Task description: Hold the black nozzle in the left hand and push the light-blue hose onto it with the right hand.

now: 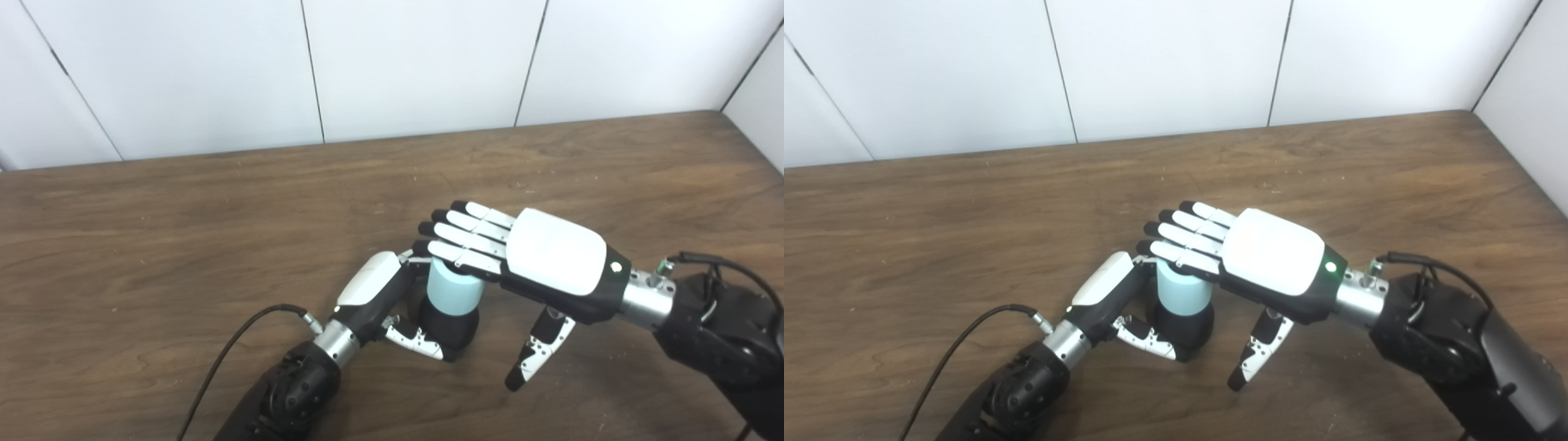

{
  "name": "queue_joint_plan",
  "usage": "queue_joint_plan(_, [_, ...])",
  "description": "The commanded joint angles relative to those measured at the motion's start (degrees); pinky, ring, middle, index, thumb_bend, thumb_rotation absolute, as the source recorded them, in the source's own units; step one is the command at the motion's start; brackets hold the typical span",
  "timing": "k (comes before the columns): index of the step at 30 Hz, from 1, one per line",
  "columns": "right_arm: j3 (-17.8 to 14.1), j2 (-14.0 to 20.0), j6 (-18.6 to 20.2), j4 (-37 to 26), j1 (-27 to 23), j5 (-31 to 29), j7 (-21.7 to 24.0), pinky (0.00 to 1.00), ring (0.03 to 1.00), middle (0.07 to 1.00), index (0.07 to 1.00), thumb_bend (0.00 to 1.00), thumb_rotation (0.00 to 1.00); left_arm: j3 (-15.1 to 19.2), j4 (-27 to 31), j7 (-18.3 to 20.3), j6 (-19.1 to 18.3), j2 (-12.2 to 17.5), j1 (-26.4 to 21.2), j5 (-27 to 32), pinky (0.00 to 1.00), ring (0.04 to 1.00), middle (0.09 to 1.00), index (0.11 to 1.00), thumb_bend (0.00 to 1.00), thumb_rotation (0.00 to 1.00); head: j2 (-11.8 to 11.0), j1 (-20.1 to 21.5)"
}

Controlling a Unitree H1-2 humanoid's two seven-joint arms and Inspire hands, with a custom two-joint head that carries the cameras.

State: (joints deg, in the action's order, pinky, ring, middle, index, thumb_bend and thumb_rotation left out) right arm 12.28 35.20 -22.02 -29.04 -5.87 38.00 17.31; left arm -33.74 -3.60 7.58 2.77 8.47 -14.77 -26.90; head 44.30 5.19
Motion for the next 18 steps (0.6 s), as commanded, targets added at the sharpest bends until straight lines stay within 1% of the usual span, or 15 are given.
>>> queue_joint_plan(1, [-0.6, -0.84, -4.11, 0.93, 0.5, 2.1, -3.64, 1.0, 1.0, 1.0, 1.0, 0.9, 0.62, -1.82, -3.58, 5.44, -4.86, 1.6, 2.75, -2.55, 0.93, 0.723, 0.588, 0.481, 0.52, 0.07, 0.07, 0.03])
queue_joint_plan(3, [-1.0, -1.4, -4.82, 1.57, 0.56, 4.16, -7.67, 1.0, 1.0, 1.0, 1.0, 0.91, 0.66, -1.82, -3.61, 5.43, -4.88, 1.57, 2.79, -2.58, 0.93, 0.722, 0.584, 0.482, 0.52, 0.07, 0.12, -0.05])
queue_joint_plan(4, [-0.98, -1.4, -4.87, 1.71, 0.53, 4.86, -8.96, 1.0, 1.0, 1.0, 1.0, 0.92, 0.68, -1.82, -3.62, 5.43, -4.9, 1.56, 2.8, -2.58, 0.93, 0.723, 0.583, 0.482, 0.52, 0.07, 0.15, -0.06])
queue_joint_plan(6, [-1.13, -1.39, -4.88, 1.95, 0.48, 5.52, -10.5, 1.0, 1.0, 1.0, 1.0, 0.92, 0.7, -1.82, -3.55, 5.46, -4.99, 1.58, 2.84, -2.64, 0.93, 0.723, 0.582, 0.482, 0.52, 0.07, 0.21, -0.03])
queue_joint_plan(10, [-1.83, -2.07, -4.81, 2.44, 0.28, 5.19, -11.77, 1.0, 1.0, 1.0, 1.0, 0.94, 0.72, -1.84, -3.41, 5.48, -5.12, 1.64, 2.88, -2.79, 0.93, 0.727, 0.581, 0.482, 0.52, 0.07, 0.22, -0.08])
queue_joint_plan(12, [-2.81, -3.49, -4.37, 2.66, 0.26, 4.34, -12.15, 1.0, 1.0, 1.0, 1.0, 0.93, 0.72, -1.84, -3.43, 5.5, -5.1, 1.66, 2.87, -2.77, 0.93, 0.73, 0.581, 0.482, 0.52, 0.07, 0.09, -0.23])
queue_joint_plan(17, [-5.1, -6.43, -3.64, 3.14, 0.53, 1.96, -12.12, 1.0, 1.0, 1.0, 1.0, 0.96, 0.69, -1.87, -3.44, 5.52, -4.98, 1.69, 2.82, -2.77, 0.93, 0.731, 0.582, 0.482, 0.52, 0.07, 0.08, -0.15])
queue_joint_plan(18, [-5.72, -7.56, -2.89, 3.24, 0.58, 0.72, -12.18, 1.0, 1.0, 1.0, 1.0, 0.96, 0.68, -1.85, -3.29, 5.58, -5.04, 1.74, 2.81, -2.76, 0.93, 0.731, 0.582, 0.482, 0.52, 0.07, 0.01, -0.13])
